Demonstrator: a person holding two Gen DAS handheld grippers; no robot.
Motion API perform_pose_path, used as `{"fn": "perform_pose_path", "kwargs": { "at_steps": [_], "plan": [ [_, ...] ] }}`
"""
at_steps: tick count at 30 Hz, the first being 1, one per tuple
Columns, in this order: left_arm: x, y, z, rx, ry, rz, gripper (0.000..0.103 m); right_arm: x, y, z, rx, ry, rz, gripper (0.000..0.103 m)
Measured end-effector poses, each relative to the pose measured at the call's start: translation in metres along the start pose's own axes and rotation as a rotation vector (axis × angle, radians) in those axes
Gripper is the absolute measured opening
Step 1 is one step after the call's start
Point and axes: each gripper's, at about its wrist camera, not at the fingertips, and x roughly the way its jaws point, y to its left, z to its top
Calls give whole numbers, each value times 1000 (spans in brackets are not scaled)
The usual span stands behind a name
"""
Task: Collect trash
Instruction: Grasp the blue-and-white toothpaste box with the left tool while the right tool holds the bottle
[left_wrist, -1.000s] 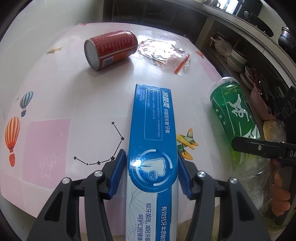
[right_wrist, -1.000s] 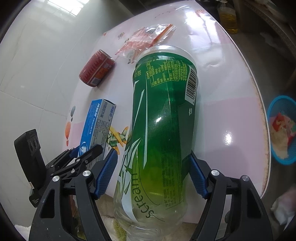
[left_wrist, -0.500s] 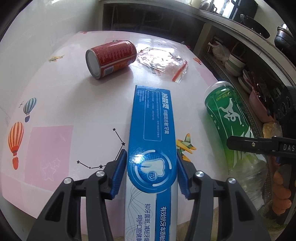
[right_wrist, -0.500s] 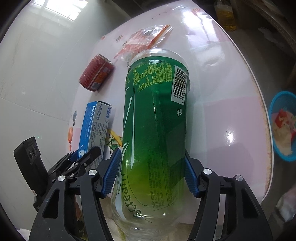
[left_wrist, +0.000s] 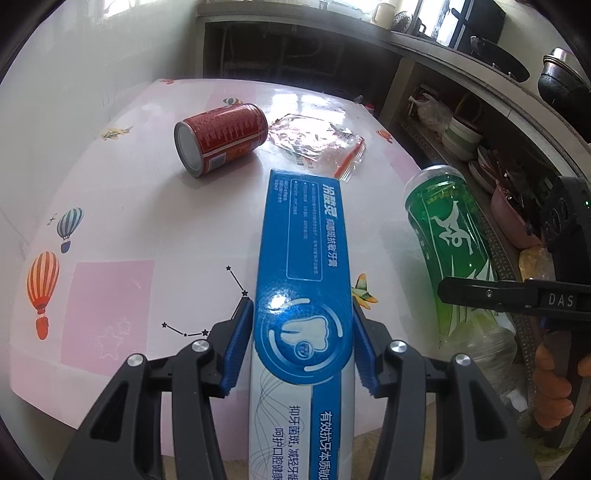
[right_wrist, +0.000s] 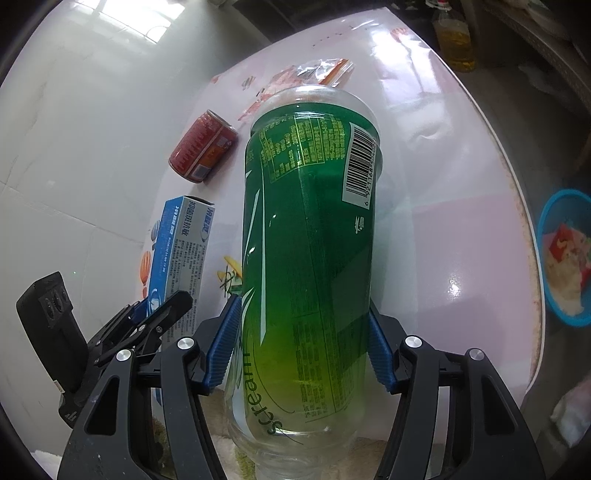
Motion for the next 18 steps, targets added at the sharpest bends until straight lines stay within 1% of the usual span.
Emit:
{"fn": "perform_pose_path", "kwargs": {
  "at_steps": [18],
  "plan": [
    [-4, -3, 0, 9, -9, -4, 49, -4, 1, -2, -8, -8, 17, 59]
  ]
}}
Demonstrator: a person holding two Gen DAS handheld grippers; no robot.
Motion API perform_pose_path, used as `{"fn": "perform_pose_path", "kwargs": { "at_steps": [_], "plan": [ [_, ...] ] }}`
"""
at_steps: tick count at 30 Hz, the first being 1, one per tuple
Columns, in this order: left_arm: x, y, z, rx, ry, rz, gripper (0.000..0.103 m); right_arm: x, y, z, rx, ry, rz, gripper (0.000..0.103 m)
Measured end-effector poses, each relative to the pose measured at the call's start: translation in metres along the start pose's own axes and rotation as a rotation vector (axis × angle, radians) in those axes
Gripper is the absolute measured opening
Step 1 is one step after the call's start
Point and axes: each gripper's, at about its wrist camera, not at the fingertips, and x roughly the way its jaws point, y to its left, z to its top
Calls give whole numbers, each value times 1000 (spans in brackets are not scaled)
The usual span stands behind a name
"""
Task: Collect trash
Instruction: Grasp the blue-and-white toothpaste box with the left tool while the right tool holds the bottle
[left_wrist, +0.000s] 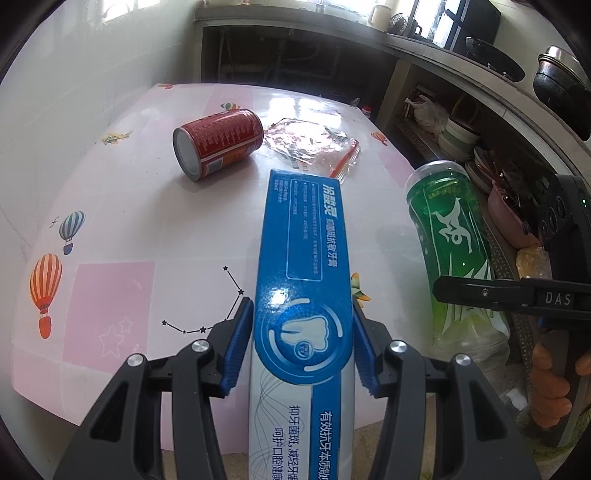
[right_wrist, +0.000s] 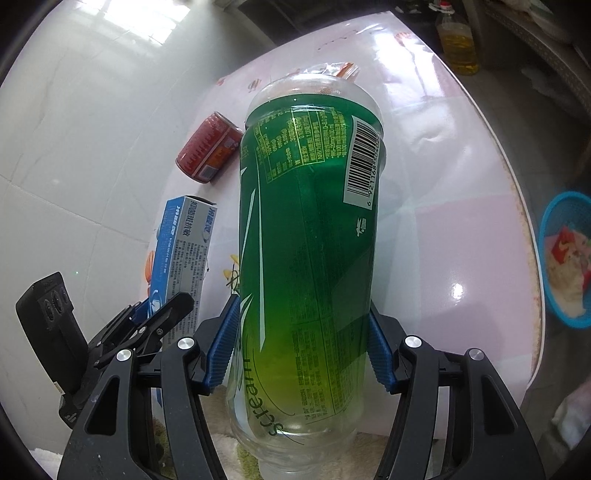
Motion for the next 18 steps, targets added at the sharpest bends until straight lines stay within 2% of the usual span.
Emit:
{"fn": "perform_pose_path", "kwargs": {
  "at_steps": [18],
  "plan": [
    [-1, 1, 1, 3, -3, 1, 49, 6, 0, 2, 7, 9, 23, 59]
  ]
}}
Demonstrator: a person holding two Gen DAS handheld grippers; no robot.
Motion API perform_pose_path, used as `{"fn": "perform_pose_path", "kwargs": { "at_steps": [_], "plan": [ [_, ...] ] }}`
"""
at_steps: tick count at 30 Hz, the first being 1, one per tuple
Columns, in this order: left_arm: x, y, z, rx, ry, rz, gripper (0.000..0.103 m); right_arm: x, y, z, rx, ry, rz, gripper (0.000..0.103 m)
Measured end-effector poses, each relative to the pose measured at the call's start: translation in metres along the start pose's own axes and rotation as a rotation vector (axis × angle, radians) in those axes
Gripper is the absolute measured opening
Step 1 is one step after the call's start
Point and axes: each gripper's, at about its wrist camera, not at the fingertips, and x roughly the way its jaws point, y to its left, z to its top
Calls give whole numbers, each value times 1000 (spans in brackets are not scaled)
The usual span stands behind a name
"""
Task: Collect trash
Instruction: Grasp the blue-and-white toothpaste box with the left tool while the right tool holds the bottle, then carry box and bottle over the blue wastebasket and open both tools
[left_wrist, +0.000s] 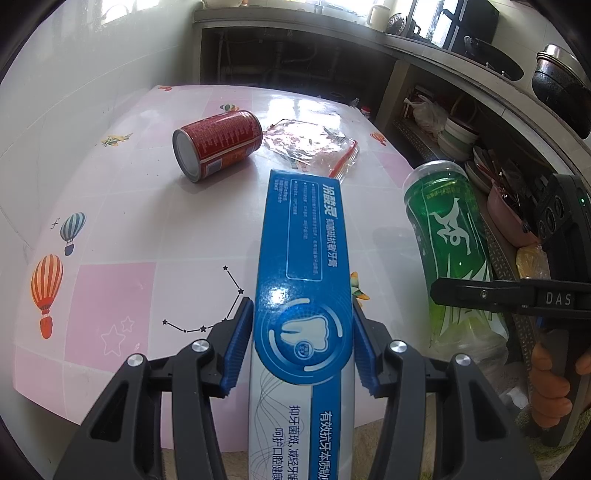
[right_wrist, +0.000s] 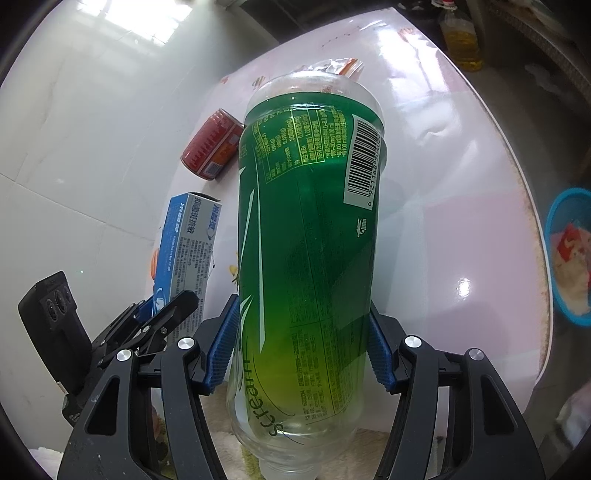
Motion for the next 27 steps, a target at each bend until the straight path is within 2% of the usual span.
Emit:
{"fn": "perform_pose_path", "kwargs": {
  "at_steps": [19, 27],
  "plan": [
    [0, -3, 4, 18, -1, 13, 49, 1, -9, 0, 9, 2, 47, 59],
    [0, -18, 5, 45, 1, 31, 49, -3, -19, -1, 29, -8, 83, 59]
  ]
}}
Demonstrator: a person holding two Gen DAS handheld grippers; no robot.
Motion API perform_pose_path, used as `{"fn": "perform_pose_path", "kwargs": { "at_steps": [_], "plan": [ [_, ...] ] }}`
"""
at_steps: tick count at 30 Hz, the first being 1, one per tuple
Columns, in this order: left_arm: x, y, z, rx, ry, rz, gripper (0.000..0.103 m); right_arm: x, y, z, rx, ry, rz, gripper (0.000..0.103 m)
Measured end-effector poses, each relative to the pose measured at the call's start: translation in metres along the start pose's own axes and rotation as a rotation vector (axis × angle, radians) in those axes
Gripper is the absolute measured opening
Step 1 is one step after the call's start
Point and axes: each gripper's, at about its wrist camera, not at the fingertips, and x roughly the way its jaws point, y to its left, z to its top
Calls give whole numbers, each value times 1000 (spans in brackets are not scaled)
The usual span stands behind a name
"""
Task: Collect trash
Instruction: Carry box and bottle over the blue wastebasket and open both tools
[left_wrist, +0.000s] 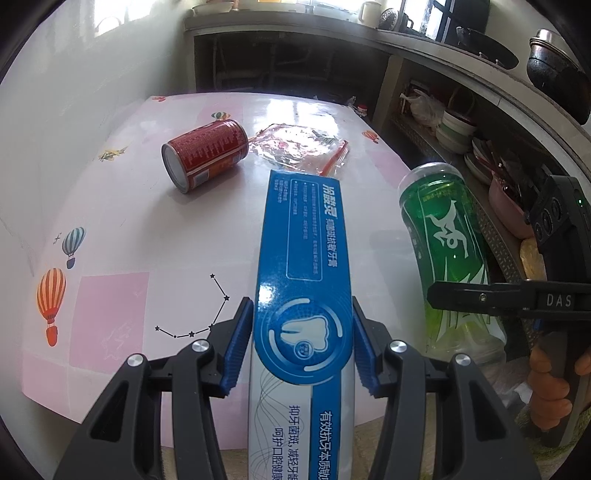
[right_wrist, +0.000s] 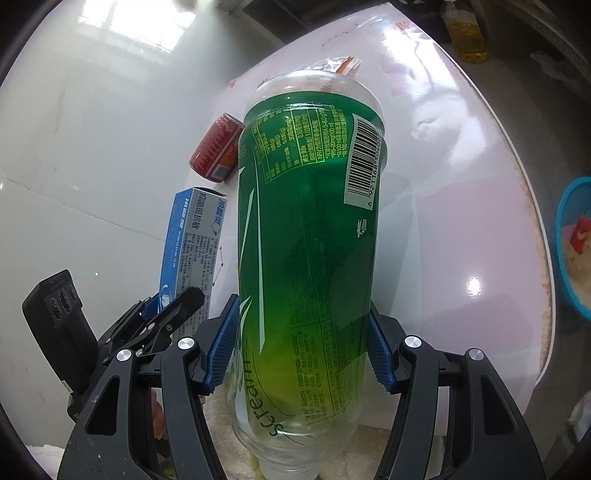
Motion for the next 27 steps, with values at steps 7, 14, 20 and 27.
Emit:
{"fn": "perform_pose_path", "kwargs": {
  "at_steps": [7, 14, 20, 27],
  "plan": [
    [3, -19, 8, 37, 16, -23, 49, -12, -21, -5, 50, -25, 64, 59],
    [8, -59, 26, 78, 45, -165, 49, -49, -50, -22, 132, -117, 104, 59],
    [15, -123, 54, 170, 69, -317, 49, -112, -90, -60, 237, -282, 40, 59],
    [45, -221, 79, 230, 184, -489, 49, -164, -153, -114, 423, -428, -105, 59]
  ]
}}
